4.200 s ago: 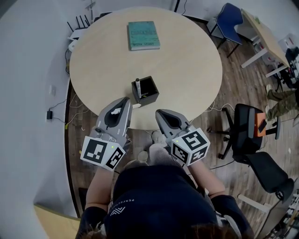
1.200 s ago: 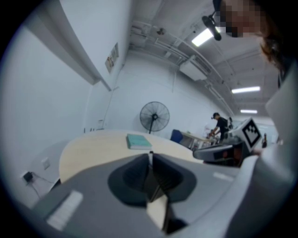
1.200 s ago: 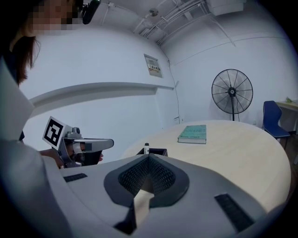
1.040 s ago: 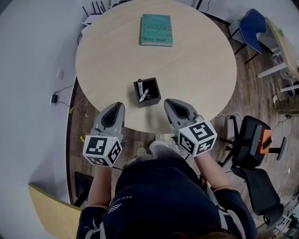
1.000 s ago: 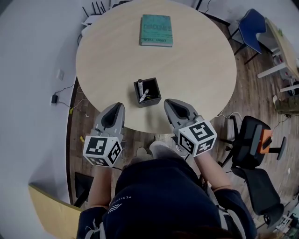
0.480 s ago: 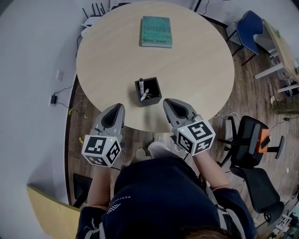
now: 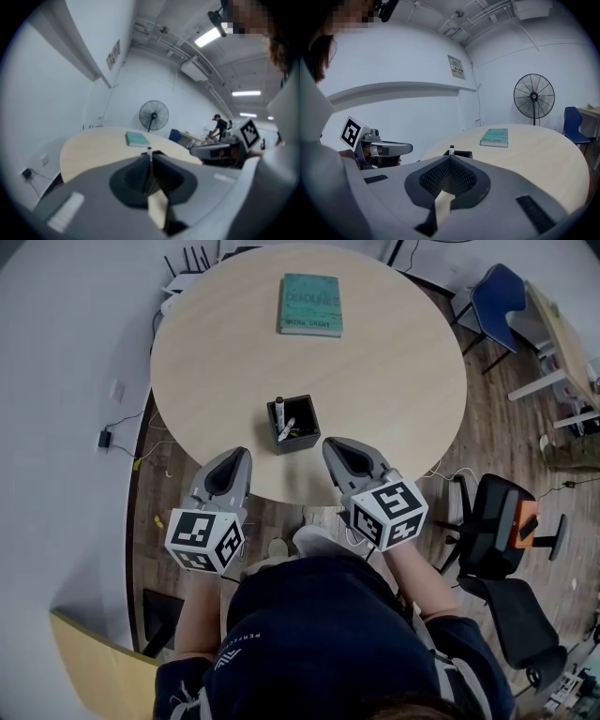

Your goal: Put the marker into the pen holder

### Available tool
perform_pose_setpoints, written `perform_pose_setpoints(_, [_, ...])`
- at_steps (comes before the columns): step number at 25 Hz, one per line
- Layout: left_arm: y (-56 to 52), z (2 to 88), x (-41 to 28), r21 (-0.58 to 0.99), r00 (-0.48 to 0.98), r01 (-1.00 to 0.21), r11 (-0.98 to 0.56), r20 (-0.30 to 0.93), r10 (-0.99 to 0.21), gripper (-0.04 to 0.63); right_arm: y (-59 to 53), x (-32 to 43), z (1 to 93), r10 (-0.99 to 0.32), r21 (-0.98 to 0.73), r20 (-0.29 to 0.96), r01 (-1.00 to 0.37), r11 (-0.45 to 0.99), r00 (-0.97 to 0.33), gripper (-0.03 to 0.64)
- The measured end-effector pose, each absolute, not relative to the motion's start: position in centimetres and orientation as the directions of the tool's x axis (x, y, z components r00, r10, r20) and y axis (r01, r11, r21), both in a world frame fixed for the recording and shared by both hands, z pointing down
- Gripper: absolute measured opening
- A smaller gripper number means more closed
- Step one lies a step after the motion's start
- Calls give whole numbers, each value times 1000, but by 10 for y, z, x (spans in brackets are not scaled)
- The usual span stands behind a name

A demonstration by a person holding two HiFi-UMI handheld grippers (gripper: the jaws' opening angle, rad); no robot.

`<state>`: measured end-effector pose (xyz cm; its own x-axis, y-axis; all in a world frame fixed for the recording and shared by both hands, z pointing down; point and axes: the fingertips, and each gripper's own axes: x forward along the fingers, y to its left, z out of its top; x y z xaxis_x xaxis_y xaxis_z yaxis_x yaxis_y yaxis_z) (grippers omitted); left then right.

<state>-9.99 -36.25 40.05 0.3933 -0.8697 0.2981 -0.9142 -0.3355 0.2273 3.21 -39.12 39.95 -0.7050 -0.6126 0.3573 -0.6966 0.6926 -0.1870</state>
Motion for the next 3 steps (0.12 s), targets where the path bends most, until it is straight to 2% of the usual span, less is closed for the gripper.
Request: perform_pose_setpoints(3, [-364,401,-98,233,395,-913,-335,300,-868,21,-391,32,400,-606,-186,361,-691,698,-709,-6])
